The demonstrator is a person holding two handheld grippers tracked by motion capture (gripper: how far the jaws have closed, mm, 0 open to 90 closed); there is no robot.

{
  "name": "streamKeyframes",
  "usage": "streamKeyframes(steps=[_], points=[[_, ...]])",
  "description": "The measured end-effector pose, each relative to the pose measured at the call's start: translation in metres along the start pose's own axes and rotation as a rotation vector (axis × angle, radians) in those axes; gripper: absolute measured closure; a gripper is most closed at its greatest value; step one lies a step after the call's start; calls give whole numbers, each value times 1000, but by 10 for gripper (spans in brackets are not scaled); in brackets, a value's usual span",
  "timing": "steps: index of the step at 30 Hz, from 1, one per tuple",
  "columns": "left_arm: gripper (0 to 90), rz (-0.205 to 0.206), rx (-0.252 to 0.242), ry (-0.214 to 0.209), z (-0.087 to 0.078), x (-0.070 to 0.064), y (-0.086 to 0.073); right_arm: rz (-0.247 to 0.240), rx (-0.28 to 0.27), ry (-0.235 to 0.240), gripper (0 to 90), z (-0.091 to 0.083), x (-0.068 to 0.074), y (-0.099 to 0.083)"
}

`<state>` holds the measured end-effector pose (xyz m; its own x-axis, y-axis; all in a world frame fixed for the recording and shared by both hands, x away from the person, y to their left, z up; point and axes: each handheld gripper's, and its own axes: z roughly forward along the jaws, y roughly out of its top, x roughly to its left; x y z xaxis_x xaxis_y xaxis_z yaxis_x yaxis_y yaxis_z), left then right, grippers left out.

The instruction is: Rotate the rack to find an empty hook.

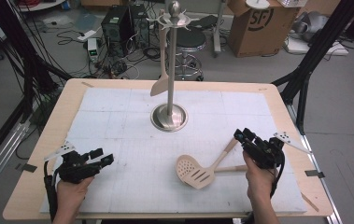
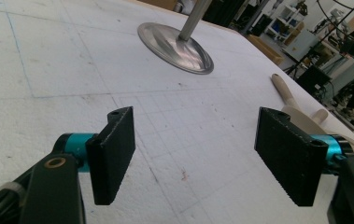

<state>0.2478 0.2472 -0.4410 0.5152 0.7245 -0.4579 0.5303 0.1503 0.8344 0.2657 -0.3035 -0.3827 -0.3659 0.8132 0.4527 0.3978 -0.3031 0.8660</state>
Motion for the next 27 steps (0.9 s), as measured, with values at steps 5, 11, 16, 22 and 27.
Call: streamKeyframes(steps=[5, 11, 16, 22, 27], points=[[295, 0, -2, 0, 0, 0, 0, 5, 32, -24, 475, -1, -7, -2], [295, 2, -3, -1, 0, 0, 0, 14, 29, -58, 365, -4, -9, -4], [295, 2, -1, 1, 0, 0, 0, 10, 41, -57, 279, -5, -11, -6], [295, 0, 0, 0, 0, 0, 0, 8, 89, -59, 250, -4, -16, -7], [296, 3, 3, -1, 0, 0, 0, 6, 131, -66, 225, -1, -19, -7]])
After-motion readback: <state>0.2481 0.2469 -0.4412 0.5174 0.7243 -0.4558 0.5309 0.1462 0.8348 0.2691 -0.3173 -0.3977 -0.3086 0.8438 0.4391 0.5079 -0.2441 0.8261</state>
